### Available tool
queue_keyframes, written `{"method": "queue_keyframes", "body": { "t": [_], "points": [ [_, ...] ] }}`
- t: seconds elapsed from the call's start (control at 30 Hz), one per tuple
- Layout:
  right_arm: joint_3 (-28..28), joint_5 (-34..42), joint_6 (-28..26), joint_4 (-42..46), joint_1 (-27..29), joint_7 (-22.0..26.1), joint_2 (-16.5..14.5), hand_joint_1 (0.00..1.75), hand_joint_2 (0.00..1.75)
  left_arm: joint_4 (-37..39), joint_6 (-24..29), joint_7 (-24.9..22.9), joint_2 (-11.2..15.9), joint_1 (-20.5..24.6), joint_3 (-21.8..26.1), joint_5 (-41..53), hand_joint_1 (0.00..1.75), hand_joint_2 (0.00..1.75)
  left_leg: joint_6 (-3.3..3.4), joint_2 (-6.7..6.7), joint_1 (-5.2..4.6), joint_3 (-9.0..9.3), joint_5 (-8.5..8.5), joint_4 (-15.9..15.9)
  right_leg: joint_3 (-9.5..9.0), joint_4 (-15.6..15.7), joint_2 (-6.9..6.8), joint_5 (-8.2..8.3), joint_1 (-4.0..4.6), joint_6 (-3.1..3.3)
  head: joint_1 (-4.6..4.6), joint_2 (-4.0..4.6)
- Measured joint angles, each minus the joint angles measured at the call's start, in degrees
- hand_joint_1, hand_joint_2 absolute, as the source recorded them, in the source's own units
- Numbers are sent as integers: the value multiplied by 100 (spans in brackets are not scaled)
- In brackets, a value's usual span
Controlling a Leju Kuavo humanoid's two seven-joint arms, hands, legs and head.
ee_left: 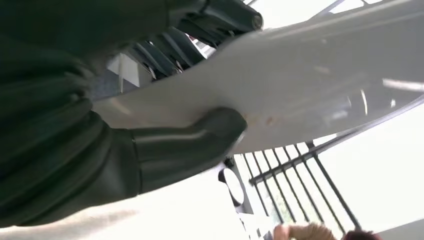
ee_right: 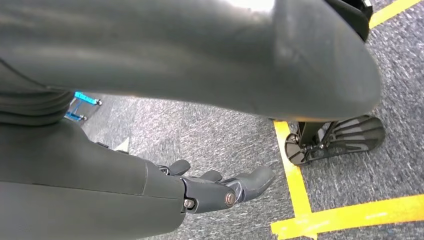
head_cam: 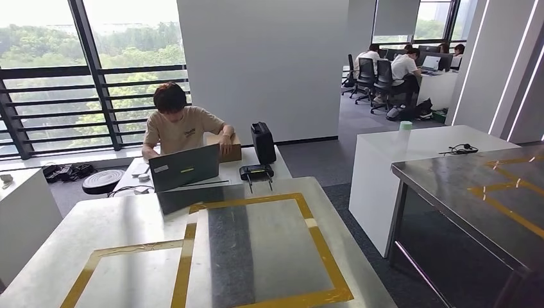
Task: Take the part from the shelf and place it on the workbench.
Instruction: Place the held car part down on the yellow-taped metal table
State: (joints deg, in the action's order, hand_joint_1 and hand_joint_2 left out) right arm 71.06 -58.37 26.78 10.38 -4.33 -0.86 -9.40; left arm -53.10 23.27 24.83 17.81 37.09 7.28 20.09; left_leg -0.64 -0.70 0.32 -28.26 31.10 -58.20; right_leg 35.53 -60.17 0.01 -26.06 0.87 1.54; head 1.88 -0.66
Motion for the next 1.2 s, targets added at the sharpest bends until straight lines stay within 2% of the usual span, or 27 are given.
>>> {"method": "queue_keyframes", "body": {
  "t": [0.07, 0.13, 0.23, 0.33, 0.67, 0.93, 1.07, 1.2],
  "points": [
    [-15, -21, -1, 0, -5, -7, 1, 0, 0, 1092, 16, -297, 0, 781, -513, 723, 175, 175, -19, 17, -2, -9, 2, 4, -9, 1, 19, 5, -3, 10, 0, 0],
    [-31, -31, -1, 0, -3, -31, 4, 0, 0, 1872, 47, -559, -104, 1288, -1009, 1286, 175, 175, -35, 45, -3, -8, 6, 5, -14, 6, 48, 11, -5, 15, 0, 0],
    [-53, -40, -1, 0, 9, -62, 10, 0, 0, 2583, 100, -729, -276, 1700, -1581, 1644, 175, 175, -36, 83, -5, -7, 7, 5, -15, 18, 85, 24, -8, 14, 0, 0],
    [-59, -51, -1, 0, 28, -77, 11, 0, 0, 2959, 112, -778, -369, 1891, -1847, 1776, 175, 175, -37, 105, -8, 21, 12, 5, -13, 28, 110, 28, -9, 12, 0, 0],
    [-94, -132, -1, 0, 60, -168, 53, 0, 0, 3500, 43, -784, -497, 1980, -2750, 2752, 175, 175, -31, 97, -17, 32, 16, 5, -18, 36, 99, 29, -20, 9, 0, 0],
    [-94, -135, -1, 0, 73, -184, 62, 0, 0, 3642, 40, -742, -514, 1973, -2986, 2850, 175, 175, -29, 97, -17, -1, 17, 6, -22, 38, 99, 30, -19, 6, 0, 0],
    [-98, -188, -1, -1, 73, -201, 72, 0, 0, 3674, 244, -408, -511, 1901, -3204, 3343, 175, 175, -29, 97, -16, -1, 17, 7, -22, 37, 98, 29, -19, 7, 0, 0],
    [-110, -243, -1, -2, 69, -192, 77, 0, 0, 3685, 532, -15, -524, 1645, -3586, 3808, 175, 175, -29, 97, -17, 5, 17, 8, -23, 38, 99, 28, -20, 6, 0, 0]
  ]
}}
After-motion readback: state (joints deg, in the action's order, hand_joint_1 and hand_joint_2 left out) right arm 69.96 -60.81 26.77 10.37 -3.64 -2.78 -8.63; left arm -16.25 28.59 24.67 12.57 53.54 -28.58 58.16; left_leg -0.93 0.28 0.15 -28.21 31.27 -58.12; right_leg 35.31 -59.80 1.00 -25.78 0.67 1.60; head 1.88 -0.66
